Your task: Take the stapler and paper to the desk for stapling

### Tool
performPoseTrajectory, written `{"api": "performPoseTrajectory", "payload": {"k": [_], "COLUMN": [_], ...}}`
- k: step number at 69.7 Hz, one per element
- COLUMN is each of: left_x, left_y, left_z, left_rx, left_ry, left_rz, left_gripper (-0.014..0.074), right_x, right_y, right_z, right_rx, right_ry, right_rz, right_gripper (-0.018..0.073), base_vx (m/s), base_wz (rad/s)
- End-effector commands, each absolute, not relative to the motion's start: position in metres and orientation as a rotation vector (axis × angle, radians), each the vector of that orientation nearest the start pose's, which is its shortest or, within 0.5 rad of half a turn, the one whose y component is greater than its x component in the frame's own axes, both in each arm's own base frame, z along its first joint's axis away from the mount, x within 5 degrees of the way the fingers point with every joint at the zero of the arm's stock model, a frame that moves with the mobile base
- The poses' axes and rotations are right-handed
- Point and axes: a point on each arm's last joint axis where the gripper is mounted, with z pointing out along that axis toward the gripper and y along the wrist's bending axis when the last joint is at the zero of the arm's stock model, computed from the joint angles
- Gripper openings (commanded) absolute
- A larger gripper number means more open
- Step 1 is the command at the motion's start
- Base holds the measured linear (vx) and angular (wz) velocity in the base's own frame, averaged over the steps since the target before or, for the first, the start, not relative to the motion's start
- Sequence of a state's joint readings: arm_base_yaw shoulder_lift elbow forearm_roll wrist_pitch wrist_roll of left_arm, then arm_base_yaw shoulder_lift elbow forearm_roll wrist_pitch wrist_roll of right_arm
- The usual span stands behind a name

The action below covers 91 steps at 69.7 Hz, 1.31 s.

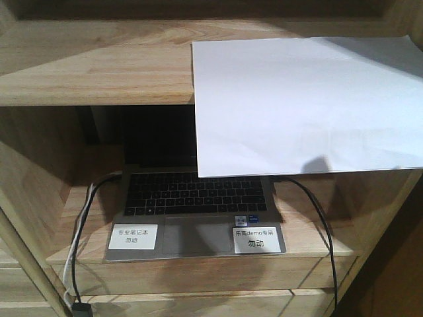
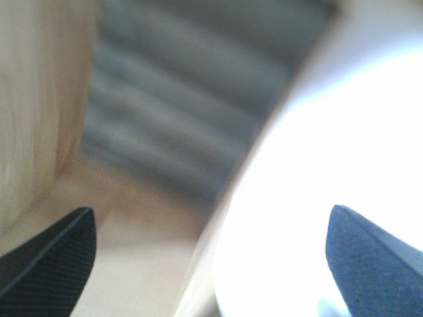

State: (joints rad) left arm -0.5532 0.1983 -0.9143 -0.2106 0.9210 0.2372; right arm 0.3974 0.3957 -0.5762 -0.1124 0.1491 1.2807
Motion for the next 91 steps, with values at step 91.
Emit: {"api": "performPoseTrajectory", "payload": {"k": [91], "left_x": [-0.025], "left_y": [-0.002], "left_z": [0.419], "left_rx": [0.615], "left_ry": [1.452], "left_rz": [-0.506], "left_gripper": [-0.0006], "right_x": [0.111], "right_y": [0.050], "right_z": [0.249], "right_rx": [0.574], "right_ry": [1.051], "right_rz": [1.465], "right_gripper": [0.0594], "base_vx": [0.00], "base_wz": [0.00]}}
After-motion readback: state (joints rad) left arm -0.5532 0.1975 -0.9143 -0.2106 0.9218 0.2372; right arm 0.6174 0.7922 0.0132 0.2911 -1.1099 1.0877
